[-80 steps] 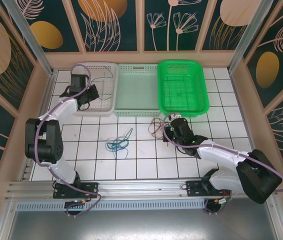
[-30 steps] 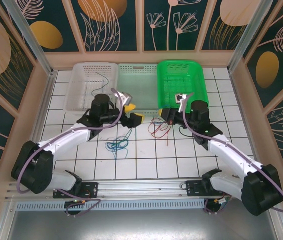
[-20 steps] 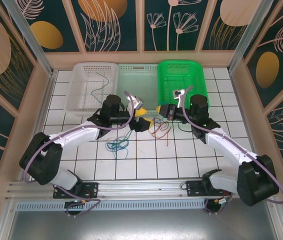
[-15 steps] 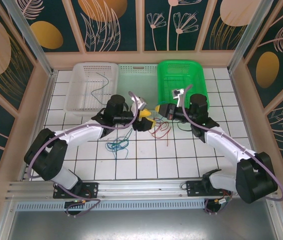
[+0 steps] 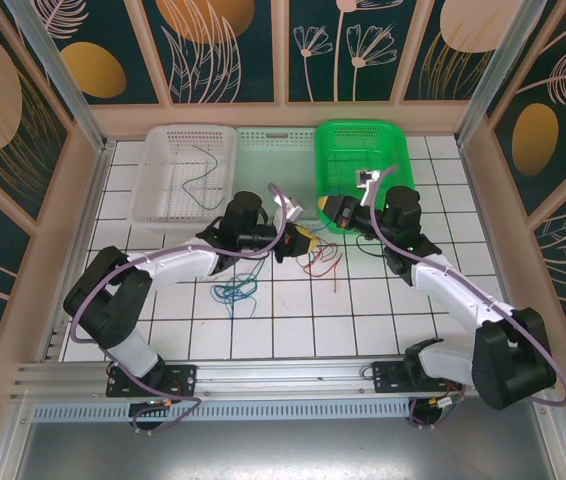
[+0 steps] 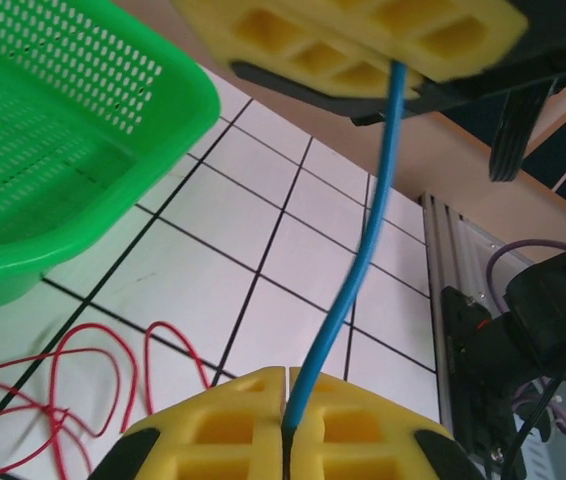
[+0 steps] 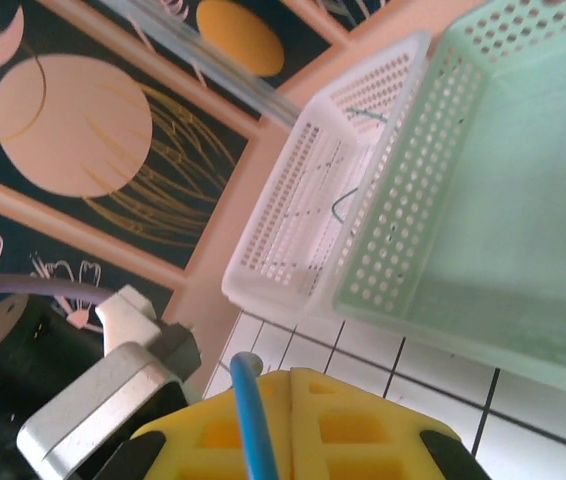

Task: Untangle the cables

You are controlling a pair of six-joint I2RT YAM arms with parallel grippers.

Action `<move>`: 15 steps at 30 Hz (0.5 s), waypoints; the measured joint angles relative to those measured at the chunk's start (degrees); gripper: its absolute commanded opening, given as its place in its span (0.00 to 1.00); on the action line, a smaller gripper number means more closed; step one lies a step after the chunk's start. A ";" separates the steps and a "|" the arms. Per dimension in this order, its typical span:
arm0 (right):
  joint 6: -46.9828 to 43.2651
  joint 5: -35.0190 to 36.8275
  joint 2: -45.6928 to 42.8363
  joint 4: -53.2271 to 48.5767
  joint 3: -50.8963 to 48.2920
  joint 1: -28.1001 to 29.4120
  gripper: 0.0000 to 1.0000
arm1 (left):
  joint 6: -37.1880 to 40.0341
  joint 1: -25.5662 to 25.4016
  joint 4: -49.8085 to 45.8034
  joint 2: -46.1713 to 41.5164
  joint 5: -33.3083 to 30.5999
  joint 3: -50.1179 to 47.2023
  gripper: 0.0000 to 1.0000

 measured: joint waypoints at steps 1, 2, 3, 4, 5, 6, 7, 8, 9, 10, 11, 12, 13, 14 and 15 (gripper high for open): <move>0.17 1.70 -0.76 0.17 -0.35 0.02 0.00 | -0.59 -0.35 0.55 0.24 0.00 0.28 0.06; 0.37 3.41 -1.46 0.42 -0.72 0.04 0.00 | -1.20 -0.63 1.14 0.55 0.00 0.59 0.06; 0.50 4.87 -2.08 0.55 -1.07 0.07 0.00 | -1.64 -0.90 1.44 0.87 0.15 0.94 0.06; 0.81 6.71 -2.84 0.85 -1.70 0.07 0.00 | -2.10 -1.22 1.66 1.33 0.37 1.49 0.05; 1.20 8.26 -3.43 1.20 -2.25 0.11 0.00 | -2.56 -1.51 1.95 1.97 0.72 2.01 0.05; 1.57 9.81 -3.87 1.53 -2.82 0.17 0.00 | -2.82 -1.81 1.90 2.64 1.14 2.69 0.05; 1.95 11.58 -4.20 2.08 -3.37 0.33 0.00 | -3.13 -2.25 1.75 3.72 1.57 3.63 0.05; 2.23 13.25 -4.28 2.51 -3.76 0.55 0.00 | -3.23 -2.71 1.46 4.70 1.97 4.50 0.05; 2.51 14.93 -4.33 2.69 -3.93 0.92 0.00 | -3.32 -3.17 0.98 5.64 2.43 5.35 0.05; 2.75 16.81 -4.33 2.82 -4.04 1.49 0.00 | -3.34 -3.78 0.37 6.78 2.97 6.49 0.05; 2.82 18.64 -4.33 2.91 -4.09 2.29 0.00 | -3.34 -4.35 -0.26 7.85 3.37 7.54 0.05; 2.93 20.24 -4.33 2.93 -4.11 3.10 0.00 | -3.37 -4.87 -0.70 8.66 3.74 8.37 0.05; 2.95 21.99 -4.33 2.97 -4.20 4.07 0.00 | -3.41 -5.38 -1.20 9.42 4.20 9.22 0.05; 2.97 23.74 -4.37 3.21 -4.44 4.92 0.00 | -3.54 -5.84 -1.64 9.99 4.48 9.90 0.05; 3.15 25.70 -4.39 3.48 -4.74 5.66 0.00 | -3.74 -6.05 -1.68 10.32 4.61 10.19 0.05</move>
